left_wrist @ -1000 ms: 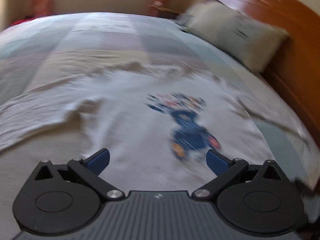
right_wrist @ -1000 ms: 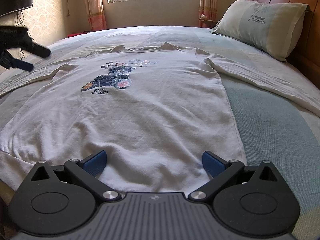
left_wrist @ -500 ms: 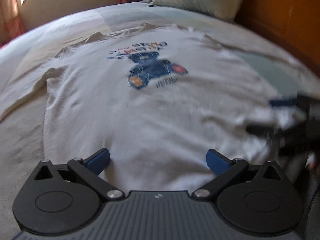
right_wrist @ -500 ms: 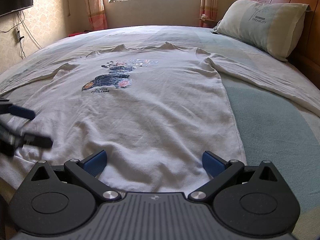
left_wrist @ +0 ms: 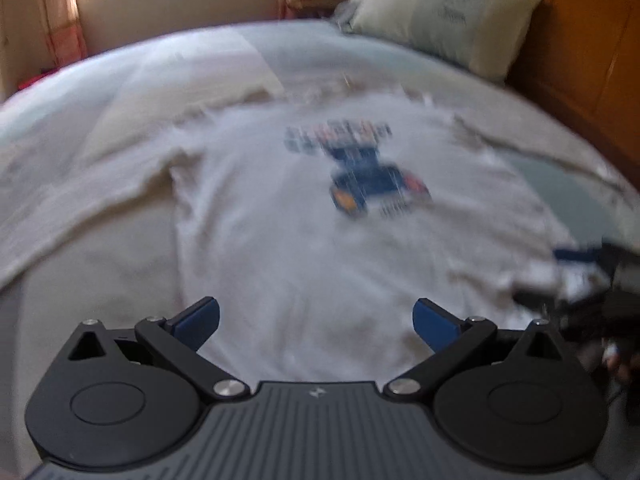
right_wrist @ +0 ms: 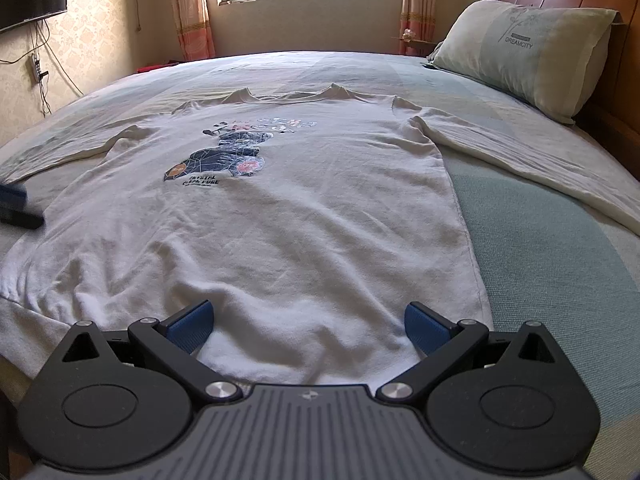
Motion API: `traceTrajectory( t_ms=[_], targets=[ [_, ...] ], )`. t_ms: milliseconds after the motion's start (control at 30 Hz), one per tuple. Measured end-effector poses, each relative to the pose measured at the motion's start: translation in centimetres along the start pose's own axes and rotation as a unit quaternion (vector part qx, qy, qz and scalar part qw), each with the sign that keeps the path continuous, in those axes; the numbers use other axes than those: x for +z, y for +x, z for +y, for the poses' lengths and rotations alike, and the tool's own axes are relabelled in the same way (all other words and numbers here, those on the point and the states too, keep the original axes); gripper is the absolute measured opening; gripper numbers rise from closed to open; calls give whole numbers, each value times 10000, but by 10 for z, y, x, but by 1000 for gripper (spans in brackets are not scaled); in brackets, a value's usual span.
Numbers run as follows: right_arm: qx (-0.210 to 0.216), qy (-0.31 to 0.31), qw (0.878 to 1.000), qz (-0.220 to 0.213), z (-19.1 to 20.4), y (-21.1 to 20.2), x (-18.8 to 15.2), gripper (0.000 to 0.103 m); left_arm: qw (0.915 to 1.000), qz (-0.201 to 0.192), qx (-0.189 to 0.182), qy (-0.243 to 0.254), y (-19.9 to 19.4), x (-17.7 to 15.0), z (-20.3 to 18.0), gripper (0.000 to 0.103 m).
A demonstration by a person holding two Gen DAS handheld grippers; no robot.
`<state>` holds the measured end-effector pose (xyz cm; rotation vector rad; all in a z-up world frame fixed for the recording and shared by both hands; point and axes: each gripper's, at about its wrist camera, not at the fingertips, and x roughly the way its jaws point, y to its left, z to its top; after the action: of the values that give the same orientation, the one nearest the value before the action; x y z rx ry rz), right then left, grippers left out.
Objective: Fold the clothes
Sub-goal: 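Move the left tool over the shirt toward the sleeve cuff, then grasp the white sleeve cuff with the left tool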
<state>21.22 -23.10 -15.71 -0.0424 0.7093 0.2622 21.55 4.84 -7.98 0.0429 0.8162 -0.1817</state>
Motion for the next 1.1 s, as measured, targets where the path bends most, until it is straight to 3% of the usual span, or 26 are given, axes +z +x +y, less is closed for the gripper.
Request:
traceTrajectory(
  t_ms=[167, 300, 433, 533, 633, 767, 833, 900, 1100],
  targets=[
    [-6, 4, 10000, 0, 1, -1, 0, 103, 9968, -544, 427, -403, -16, 32, 58, 102],
    [-17, 13, 10000, 2, 1, 0, 0, 103, 9826, -955, 574, -1487, -28, 39, 133, 102],
    [-37, 0, 10000, -5, 2, 0, 0, 103, 9505, -1278, 500, -2786, -33, 15, 212, 102],
    [-64, -19, 10000, 1, 3, 0, 0, 103, 9137, -1412, 249, -3802, -26, -17, 268, 102],
    [-83, -37, 10000, 6, 3, 1, 0, 103, 8807, -1423, 26, -4517, -11, -50, 302, 102],
    [-126, -39, 9999, -11, 5, 3, 1, 103, 8514, -1471, -83, -5033, 8, -79, 325, 102],
    [-156, -41, 9999, -19, 6, 4, 2, 103, 8466, -1676, -152, -5050, 10, -83, 328, 102],
    [-167, -36, 9999, -29, 6, 5, 2, 103, 8468, -1753, -129, -5020, 12, -82, 333, 102],
    [-206, -27, 9998, -42, 6, 6, 3, 103, 8460, -2071, 288, -4904, 19, -77, 342, 102]
  ],
)
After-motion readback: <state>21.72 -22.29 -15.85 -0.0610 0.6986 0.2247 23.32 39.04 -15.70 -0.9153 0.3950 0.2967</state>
